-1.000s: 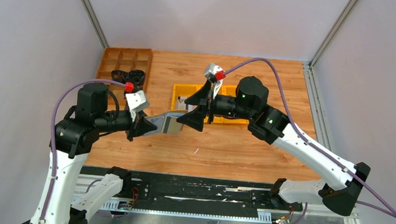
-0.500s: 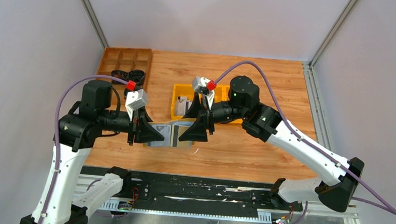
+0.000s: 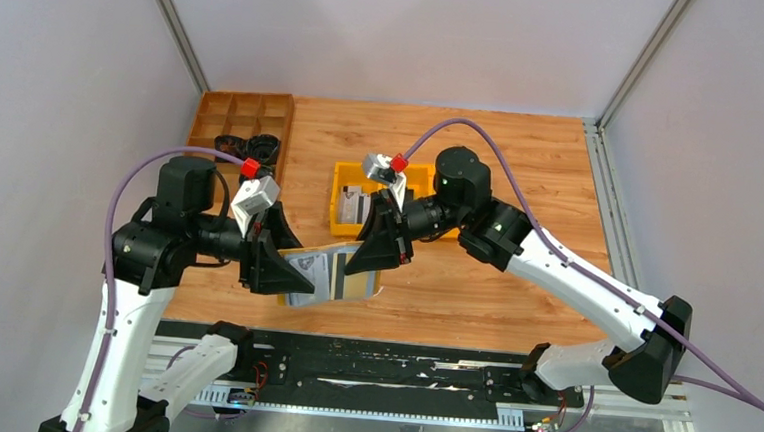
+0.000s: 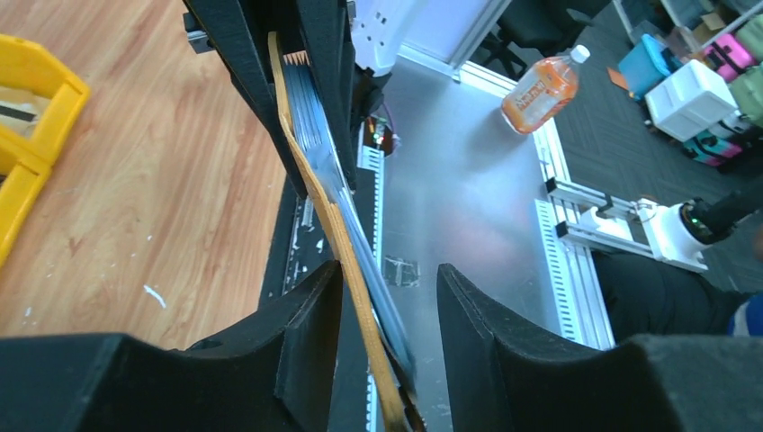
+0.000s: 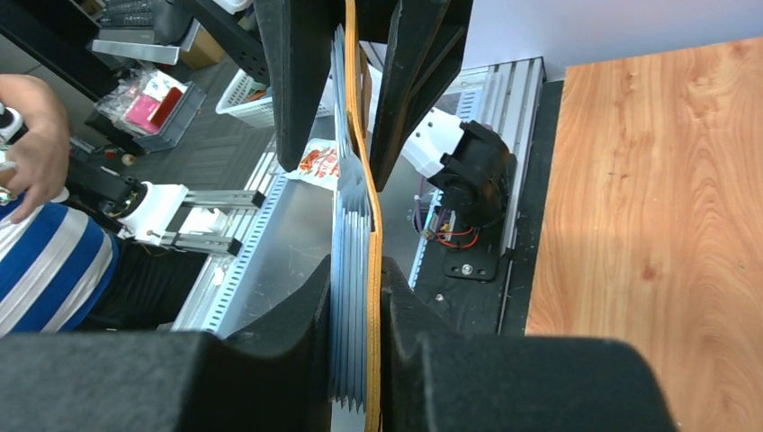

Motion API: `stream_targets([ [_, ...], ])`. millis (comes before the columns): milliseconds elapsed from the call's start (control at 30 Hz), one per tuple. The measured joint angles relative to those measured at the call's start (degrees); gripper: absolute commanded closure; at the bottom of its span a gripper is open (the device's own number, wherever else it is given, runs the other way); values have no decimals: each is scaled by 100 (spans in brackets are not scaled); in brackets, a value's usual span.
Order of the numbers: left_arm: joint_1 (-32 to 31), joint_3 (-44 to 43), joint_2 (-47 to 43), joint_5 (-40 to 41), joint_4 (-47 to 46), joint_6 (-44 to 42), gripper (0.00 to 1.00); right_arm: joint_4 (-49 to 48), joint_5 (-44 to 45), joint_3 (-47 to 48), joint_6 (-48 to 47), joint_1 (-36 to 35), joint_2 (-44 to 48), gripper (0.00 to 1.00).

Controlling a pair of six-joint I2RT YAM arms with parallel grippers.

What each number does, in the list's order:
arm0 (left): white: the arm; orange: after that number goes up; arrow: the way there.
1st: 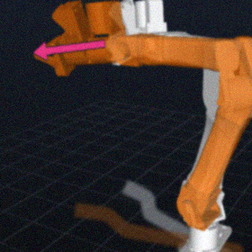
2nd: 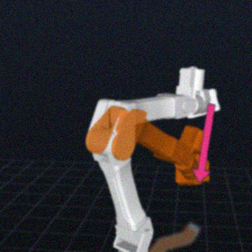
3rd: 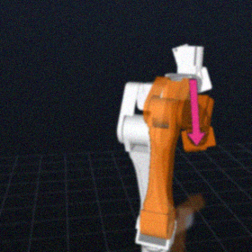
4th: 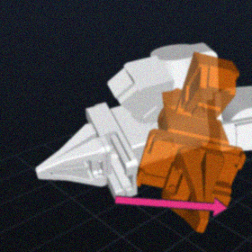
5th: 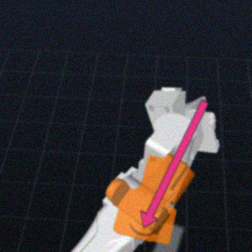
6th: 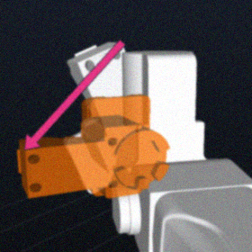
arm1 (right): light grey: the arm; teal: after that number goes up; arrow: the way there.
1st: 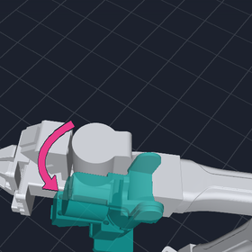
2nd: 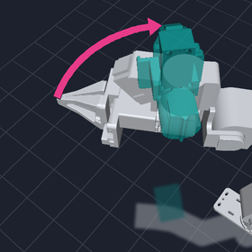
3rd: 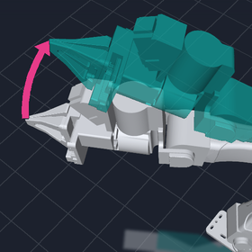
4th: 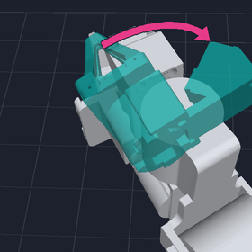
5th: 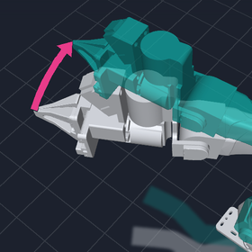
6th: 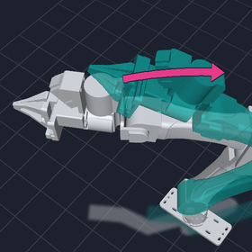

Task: Take the credit cards out of the card holder
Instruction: Remove the credit card from the card holder.

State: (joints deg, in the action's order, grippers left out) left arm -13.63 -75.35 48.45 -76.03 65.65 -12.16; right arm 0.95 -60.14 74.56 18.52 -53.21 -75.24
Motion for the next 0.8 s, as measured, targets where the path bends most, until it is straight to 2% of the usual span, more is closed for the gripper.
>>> stream_targets([
  [167, 0, 205, -7, -236, -31, 2, 52, -179, -50, -173, 229, 2, 72, 100],
  [233, 0, 315, -9, -225, -35, 2, 59, -186, -39, -181, 293, 28, 90, 100],
  [367, 0, 385, -50, 39, -37, 0, 79, -234, 24, -199, 452, 90, 173, 100],
  [567, 0, 385, -138, 337, -48, 7, 96, -634, 155, -455, 817, 109, 256, 100],
  [600, 0, 385, -149, 350, -39, 0, 100, -686, 155, -481, 863, 114, 256, 97],
  [700, 0, 363, -151, 365, -37, -28, 100, -785, 149, -501, 984, 116, 251, 82],
  [800, 0, 302, -173, 411, -13, -101, 100, -839, 149, -501, 1016, 116, 245, 72],
])
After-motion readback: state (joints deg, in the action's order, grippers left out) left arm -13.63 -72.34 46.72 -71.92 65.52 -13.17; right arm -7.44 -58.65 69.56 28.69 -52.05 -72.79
